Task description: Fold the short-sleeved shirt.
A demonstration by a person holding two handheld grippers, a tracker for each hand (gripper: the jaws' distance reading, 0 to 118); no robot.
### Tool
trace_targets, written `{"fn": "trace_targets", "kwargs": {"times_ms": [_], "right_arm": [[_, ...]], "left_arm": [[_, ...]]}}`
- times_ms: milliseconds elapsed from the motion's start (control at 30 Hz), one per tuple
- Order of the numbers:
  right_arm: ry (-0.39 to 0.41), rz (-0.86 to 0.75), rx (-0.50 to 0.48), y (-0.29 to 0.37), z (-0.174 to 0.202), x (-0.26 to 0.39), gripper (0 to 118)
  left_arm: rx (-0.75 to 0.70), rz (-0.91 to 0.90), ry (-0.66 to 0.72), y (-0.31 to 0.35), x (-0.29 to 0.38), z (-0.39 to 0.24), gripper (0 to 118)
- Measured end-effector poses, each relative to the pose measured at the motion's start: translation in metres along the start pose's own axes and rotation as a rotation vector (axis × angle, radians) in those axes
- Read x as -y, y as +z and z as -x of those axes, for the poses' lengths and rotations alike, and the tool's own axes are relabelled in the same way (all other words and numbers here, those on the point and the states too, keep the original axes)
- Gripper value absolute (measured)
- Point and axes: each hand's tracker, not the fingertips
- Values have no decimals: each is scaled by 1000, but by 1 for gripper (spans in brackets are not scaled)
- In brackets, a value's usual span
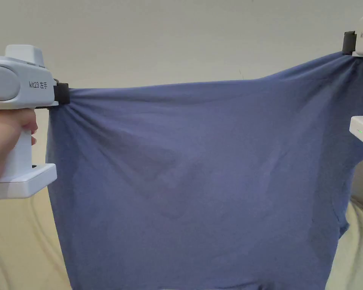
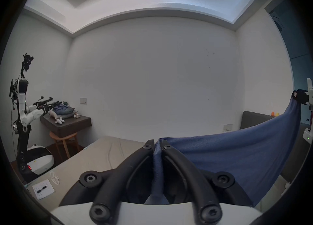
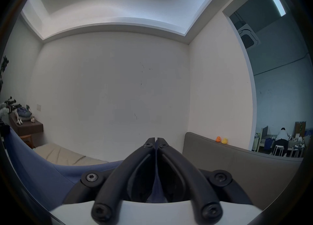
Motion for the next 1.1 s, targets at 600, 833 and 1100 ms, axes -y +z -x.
{"fn": "trace_targets", "kwargs": {"times_ms": [600,833,1100], "right_arm": [[-7,301,-193,45,2,233,1],[-54,395,-244,164,-13,281,1],[-121,526,-248,320,-54,329,1]], "left_arm": [[73,331,-80,12,199,12,2],[108,409,-4,97,266,19,1],[98,479,48,232,339,31,1]]}}
